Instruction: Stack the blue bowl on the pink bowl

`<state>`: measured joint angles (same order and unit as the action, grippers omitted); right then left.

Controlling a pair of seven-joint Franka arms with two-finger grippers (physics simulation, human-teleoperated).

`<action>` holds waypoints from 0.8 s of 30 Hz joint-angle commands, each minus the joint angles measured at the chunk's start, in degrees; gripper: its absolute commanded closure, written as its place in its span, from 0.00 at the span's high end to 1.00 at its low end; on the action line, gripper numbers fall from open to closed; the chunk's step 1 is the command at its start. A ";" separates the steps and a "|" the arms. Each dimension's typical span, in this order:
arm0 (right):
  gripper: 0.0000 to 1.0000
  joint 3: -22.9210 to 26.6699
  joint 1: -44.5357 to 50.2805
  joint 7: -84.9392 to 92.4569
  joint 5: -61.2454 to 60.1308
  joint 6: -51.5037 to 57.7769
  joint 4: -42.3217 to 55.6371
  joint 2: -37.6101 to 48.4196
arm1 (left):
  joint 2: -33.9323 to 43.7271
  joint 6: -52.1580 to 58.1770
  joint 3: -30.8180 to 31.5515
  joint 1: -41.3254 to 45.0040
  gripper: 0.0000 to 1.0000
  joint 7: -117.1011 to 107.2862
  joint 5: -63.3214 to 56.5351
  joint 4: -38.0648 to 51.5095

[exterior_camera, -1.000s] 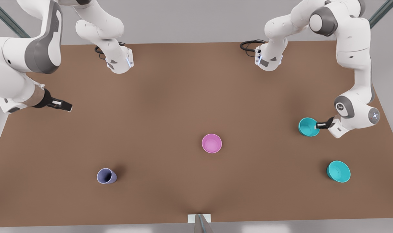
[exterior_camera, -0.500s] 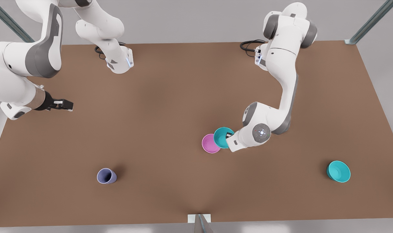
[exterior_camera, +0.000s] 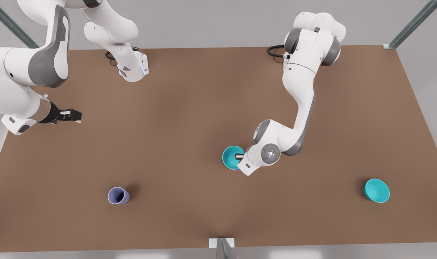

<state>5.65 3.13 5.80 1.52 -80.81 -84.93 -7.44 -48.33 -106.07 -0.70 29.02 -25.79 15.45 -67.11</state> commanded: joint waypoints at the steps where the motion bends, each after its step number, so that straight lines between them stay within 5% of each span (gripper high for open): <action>1: 1.00 -0.02 0.03 3.87 -0.02 0.04 0.03 -0.03 | -0.01 0.16 0.08 -0.02 0.21 -18.16 0.20 -0.13; 17: 1.00 0.06 0.03 3.69 -1.25 -0.66 0.64 -0.47 | -1.68 -0.10 0.08 -0.19 0.21 -18.07 0.11 -0.13; 18: 1.00 0.06 0.03 3.52 -1.34 -1.19 0.64 -0.29 | -1.59 -0.01 0.08 -0.28 0.34 -17.98 0.11 -0.13; 19: 1.00 0.06 0.03 3.43 -1.87 -2.33 1.16 -0.20 | -1.59 0.60 0.08 -0.72 0.98 -15.97 0.02 -0.57; 22: 1.00 0.06 0.03 3.25 -1.87 -3.21 2.31 -0.38 | 2.00 9.99 0.08 -3.61 1.00 -14.47 -4.19 -0.91; 24: 1.00 0.06 0.03 3.25 -1.87 -3.21 2.31 -0.47 | 14.56 19.12 0.17 -7.92 1.00 -8.77 -11.92 -6.55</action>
<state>5.69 3.17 8.46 -0.10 -83.03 -82.68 -7.94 -36.34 -98.33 -0.61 22.00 -37.07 10.18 -71.71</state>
